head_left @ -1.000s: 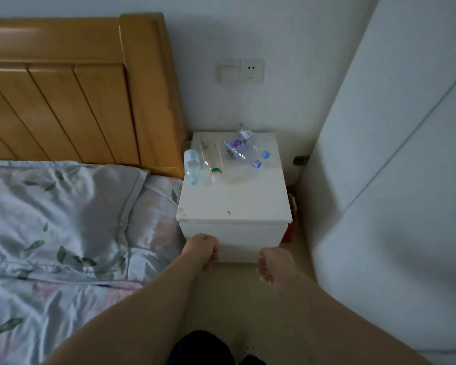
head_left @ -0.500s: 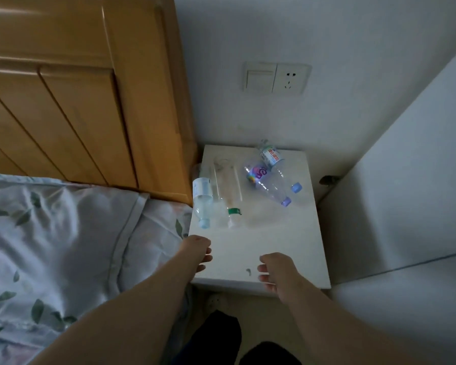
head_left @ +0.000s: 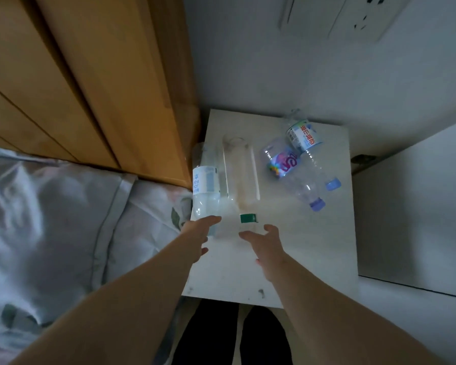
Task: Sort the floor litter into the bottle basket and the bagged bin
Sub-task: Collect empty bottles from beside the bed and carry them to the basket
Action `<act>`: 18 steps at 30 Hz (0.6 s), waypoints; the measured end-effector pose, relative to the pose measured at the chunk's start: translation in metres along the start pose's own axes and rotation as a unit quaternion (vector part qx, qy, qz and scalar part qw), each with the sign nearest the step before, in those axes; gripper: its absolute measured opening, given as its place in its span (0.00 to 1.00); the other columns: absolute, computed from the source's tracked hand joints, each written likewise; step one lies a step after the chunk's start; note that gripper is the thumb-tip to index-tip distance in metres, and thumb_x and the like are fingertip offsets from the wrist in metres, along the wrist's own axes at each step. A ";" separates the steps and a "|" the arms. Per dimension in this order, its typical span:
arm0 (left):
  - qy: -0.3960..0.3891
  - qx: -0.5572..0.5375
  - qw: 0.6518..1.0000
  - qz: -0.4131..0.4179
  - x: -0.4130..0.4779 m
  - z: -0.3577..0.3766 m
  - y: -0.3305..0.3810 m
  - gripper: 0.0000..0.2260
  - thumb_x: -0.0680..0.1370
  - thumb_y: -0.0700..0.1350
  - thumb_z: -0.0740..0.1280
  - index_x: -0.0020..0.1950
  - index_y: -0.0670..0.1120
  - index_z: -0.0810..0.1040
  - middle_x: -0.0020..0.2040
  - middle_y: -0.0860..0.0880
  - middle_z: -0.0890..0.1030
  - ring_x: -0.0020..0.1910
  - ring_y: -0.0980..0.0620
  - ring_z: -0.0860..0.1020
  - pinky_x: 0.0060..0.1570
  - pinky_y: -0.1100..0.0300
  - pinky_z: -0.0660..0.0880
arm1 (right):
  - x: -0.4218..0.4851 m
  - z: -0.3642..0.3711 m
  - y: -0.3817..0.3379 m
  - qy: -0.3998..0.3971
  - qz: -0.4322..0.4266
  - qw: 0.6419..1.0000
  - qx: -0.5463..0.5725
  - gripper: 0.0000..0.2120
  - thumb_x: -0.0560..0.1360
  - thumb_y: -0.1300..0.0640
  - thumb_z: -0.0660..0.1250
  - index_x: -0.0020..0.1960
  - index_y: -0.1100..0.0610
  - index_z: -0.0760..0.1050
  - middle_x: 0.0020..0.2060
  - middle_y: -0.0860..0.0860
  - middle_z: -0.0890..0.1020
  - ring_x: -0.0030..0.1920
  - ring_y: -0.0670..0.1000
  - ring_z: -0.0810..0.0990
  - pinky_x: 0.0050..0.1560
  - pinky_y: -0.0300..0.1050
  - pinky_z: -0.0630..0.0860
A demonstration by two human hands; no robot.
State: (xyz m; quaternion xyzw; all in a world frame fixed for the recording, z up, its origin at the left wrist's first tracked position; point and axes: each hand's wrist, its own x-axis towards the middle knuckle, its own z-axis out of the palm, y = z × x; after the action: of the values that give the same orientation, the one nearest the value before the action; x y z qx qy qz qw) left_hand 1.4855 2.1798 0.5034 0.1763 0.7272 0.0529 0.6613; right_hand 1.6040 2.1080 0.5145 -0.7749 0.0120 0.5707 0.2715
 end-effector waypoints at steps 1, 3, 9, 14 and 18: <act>0.000 -0.004 1.000 0.001 0.005 0.002 0.001 0.23 0.72 0.46 0.72 0.64 0.42 0.69 0.55 0.46 0.74 0.52 0.49 0.72 0.50 0.54 0.70 | 0.005 0.003 -0.003 0.000 -0.001 1.000 -0.002 0.37 0.71 0.58 0.72 0.74 0.55 0.56 0.66 0.58 0.69 0.56 0.54 0.70 0.53 0.45 0.68; 0.003 -0.010 1.000 -0.003 0.015 0.004 0.002 0.18 0.72 0.44 0.72 0.59 0.42 0.72 0.51 0.47 0.76 0.48 0.49 0.75 0.48 0.55 0.70 | 0.016 0.009 -0.008 0.002 -0.002 1.000 -0.013 0.37 0.71 0.58 0.72 0.73 0.57 0.56 0.65 0.58 0.70 0.54 0.53 0.70 0.52 0.44 0.68; 0.011 0.002 1.000 -0.027 0.014 0.009 -0.004 0.08 0.74 0.38 0.69 0.38 0.44 0.71 0.36 0.49 0.75 0.33 0.54 0.74 0.38 0.61 0.72 | 0.020 0.014 -0.018 -0.073 0.044 0.996 -0.039 0.17 0.72 0.60 0.70 0.58 0.58 0.68 0.41 0.52 0.74 0.38 0.48 0.72 0.44 0.43 0.71; 0.037 -0.002 0.999 -0.017 -0.011 0.012 -0.008 0.07 0.75 0.39 0.68 0.40 0.42 0.72 0.35 0.48 0.75 0.33 0.54 0.74 0.38 0.62 0.73 | -0.003 0.006 -0.026 -0.107 0.064 0.990 -0.060 0.15 0.73 0.60 0.68 0.57 0.58 0.66 0.40 0.52 0.74 0.40 0.49 0.74 0.54 0.46 0.74; 0.048 -0.034 0.998 0.000 -0.044 0.019 -0.020 0.07 0.75 0.41 0.69 0.41 0.43 0.72 0.36 0.47 0.75 0.33 0.53 0.74 0.38 0.61 0.74 | -0.023 -0.012 -0.021 -0.119 0.059 0.987 -0.087 0.20 0.72 0.59 0.68 0.62 0.60 0.68 0.46 0.55 0.78 0.40 0.49 0.77 0.49 0.45 0.76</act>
State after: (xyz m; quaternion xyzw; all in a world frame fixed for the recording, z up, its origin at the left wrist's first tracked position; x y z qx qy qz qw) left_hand 1.5029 2.1442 0.5364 0.1511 0.7556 0.0856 0.6316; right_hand 1.6140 2.1139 0.5457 -0.7200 -0.0242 0.6728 0.1686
